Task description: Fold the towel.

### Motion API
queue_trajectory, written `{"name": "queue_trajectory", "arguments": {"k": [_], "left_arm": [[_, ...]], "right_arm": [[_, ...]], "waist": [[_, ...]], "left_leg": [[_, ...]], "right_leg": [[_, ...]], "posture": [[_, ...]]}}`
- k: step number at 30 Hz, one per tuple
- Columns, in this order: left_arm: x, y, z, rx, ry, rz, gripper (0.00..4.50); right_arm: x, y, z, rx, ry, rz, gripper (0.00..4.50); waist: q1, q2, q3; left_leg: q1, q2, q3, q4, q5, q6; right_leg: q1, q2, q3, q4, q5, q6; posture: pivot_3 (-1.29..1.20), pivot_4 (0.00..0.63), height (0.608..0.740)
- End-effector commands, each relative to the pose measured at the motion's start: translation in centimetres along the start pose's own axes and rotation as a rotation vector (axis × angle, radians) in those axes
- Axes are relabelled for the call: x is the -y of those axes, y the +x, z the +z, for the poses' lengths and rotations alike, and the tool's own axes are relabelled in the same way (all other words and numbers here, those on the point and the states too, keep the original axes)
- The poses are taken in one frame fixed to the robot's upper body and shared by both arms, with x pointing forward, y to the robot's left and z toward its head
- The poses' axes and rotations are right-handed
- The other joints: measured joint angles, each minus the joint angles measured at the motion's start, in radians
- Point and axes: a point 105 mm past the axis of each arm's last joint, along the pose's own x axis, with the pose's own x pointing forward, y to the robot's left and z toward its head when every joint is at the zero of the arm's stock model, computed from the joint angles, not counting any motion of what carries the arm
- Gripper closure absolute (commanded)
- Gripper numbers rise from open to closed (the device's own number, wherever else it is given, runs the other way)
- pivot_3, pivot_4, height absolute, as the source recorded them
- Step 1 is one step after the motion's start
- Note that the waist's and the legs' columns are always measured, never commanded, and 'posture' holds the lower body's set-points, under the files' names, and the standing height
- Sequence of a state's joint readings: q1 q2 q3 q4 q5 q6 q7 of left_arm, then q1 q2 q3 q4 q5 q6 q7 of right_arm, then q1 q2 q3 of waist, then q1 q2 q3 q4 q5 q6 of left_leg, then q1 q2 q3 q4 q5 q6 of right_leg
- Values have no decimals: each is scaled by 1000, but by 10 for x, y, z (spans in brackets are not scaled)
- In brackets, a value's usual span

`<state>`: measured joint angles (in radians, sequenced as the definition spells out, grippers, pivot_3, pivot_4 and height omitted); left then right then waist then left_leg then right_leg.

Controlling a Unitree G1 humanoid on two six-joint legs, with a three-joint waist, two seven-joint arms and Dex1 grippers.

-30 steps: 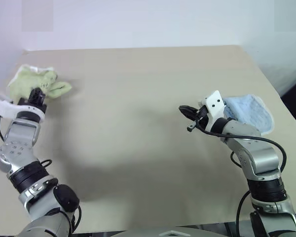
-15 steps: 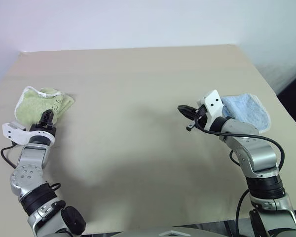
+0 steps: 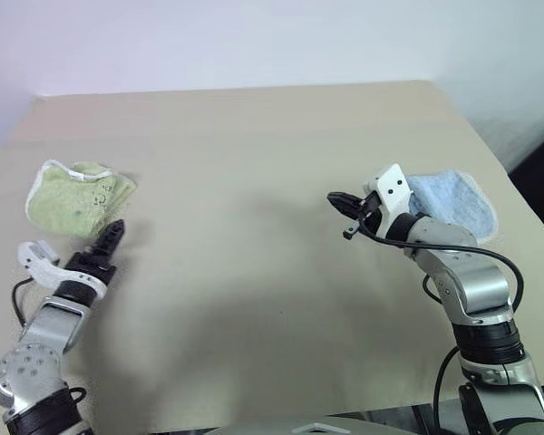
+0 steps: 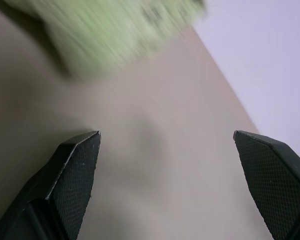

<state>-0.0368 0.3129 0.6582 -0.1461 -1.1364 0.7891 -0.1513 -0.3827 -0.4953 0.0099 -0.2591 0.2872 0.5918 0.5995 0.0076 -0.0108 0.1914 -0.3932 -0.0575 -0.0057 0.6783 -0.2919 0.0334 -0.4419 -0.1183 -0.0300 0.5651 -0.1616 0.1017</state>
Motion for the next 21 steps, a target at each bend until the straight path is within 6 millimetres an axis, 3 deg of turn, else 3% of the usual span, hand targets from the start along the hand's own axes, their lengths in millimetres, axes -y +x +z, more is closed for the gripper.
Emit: {"name": "queue_trajectory", "arguments": {"k": [1,7,10,15,21], "left_arm": [[39,20,-22,-119,220,-134,22],[103,54,-35,-157,617,-405,22],[120,64,-41,-161,761,-508,22],[113,73,-37,-175,849,-542,22],[96,73,-28,-171,889,-497,22]], "right_arm": [[7,-3,10,33,-26,-29,4500],[29,-15,-8,-23,-14,-141,4500],[39,-26,-16,-40,0,-195,4500],[49,-51,-17,-36,10,-249,4500],[44,-61,-21,-31,25,-251,4500]], "waist": [[11,0,0],[7,0,0],[4,1,-1],[2,2,-1],[5,2,-1]], "left_leg": [[0,0,0,0,0,0],[-7,0,0,1,0,0],[-15,-1,1,1,3,2],[-17,0,4,-2,4,0],[-16,1,2,3,3,3]], "right_leg": [[0,0,0,-1,0,0],[-3,0,-1,-4,1,-1],[-13,1,-1,-1,4,1],[-18,3,1,-1,4,1],[-14,3,0,0,4,1]], "posture": [[0,150,728],[0,150,728],[0,150,728],[0,150,728],[0,150,728]]}}
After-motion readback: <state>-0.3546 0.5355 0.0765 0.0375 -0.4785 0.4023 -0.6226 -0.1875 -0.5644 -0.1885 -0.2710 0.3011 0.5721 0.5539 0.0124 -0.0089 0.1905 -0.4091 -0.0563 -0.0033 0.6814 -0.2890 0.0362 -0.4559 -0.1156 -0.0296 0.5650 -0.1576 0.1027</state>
